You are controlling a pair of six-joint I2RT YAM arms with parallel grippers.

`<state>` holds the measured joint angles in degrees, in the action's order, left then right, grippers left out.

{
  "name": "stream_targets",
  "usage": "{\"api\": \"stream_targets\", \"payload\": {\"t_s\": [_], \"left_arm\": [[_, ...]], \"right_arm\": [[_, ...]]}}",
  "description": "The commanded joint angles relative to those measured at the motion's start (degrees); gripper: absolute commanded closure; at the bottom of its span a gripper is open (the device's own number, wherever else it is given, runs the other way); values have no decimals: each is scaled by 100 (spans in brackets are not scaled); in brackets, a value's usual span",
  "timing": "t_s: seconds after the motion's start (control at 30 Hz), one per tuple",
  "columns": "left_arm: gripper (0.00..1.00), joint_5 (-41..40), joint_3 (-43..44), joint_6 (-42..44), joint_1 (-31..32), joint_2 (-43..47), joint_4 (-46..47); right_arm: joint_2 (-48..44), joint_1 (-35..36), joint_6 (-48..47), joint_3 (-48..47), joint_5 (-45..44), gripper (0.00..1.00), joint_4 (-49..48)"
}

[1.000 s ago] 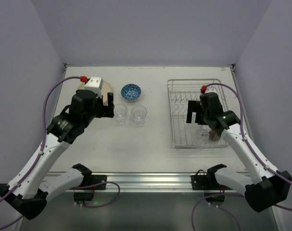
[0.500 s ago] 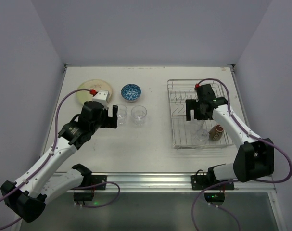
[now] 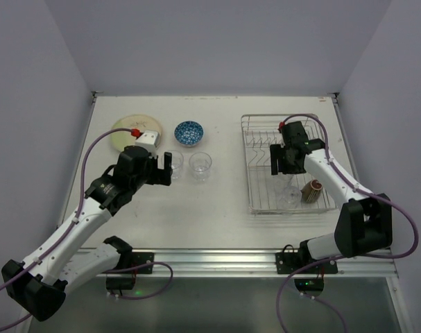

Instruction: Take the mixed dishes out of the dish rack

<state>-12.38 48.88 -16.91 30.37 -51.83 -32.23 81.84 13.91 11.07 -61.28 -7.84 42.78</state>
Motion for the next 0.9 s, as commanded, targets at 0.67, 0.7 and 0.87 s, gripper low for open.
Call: {"api": "stream_targets", "payload": {"t_s": [0.67,0.7,0.87], "left_arm": [[0,271,77,21,-40,42,270],[0,332,86,21,-31,50,278],[0,1087,78,-93,-40,164,454]], "right_arm": [[-1679,6,352,-367,220,88,-68],[-1794,6,369,-368,317,88,-103],[-2497,-3,510,-394,931,93,-297]]}}
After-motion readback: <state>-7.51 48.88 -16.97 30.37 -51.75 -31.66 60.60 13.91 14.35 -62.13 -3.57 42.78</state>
